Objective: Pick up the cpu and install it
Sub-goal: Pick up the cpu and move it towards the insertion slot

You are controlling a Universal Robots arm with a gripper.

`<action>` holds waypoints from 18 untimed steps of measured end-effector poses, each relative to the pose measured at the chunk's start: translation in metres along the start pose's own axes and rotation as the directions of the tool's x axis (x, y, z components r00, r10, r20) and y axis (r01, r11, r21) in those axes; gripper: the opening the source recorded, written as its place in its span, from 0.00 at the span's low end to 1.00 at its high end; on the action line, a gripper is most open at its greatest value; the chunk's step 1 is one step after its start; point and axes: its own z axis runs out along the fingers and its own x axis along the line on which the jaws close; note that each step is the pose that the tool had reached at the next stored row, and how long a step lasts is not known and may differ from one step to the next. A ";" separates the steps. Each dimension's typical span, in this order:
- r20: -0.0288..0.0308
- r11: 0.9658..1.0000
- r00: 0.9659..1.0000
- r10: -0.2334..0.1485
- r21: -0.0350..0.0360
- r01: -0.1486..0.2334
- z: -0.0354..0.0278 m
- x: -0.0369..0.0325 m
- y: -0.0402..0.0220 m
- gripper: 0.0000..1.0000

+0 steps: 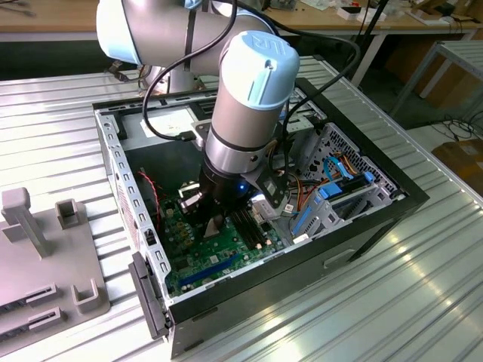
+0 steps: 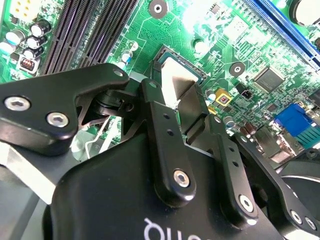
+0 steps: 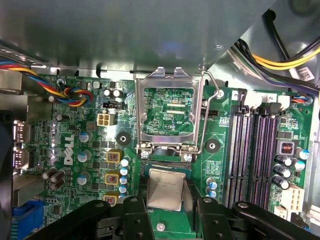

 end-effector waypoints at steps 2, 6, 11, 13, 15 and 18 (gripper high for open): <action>0.000 1.000 1.000 -0.002 0.000 0.002 0.0000 0.0001 0.0000 0.42; 0.000 1.000 1.000 -0.015 0.001 0.015 0.0000 0.0006 0.0001 0.42; 0.000 0.999 0.999 -0.037 0.004 0.037 0.0001 0.0014 0.0002 0.42; 0.000 0.999 0.999 -0.042 0.005 0.042 0.0001 0.0019 0.0003 0.42; 0.001 0.999 0.999 -0.042 0.007 0.042 0.0002 0.0024 0.0003 0.42; 0.002 0.999 0.999 -0.043 0.008 0.043 0.0002 0.0025 0.0003 0.42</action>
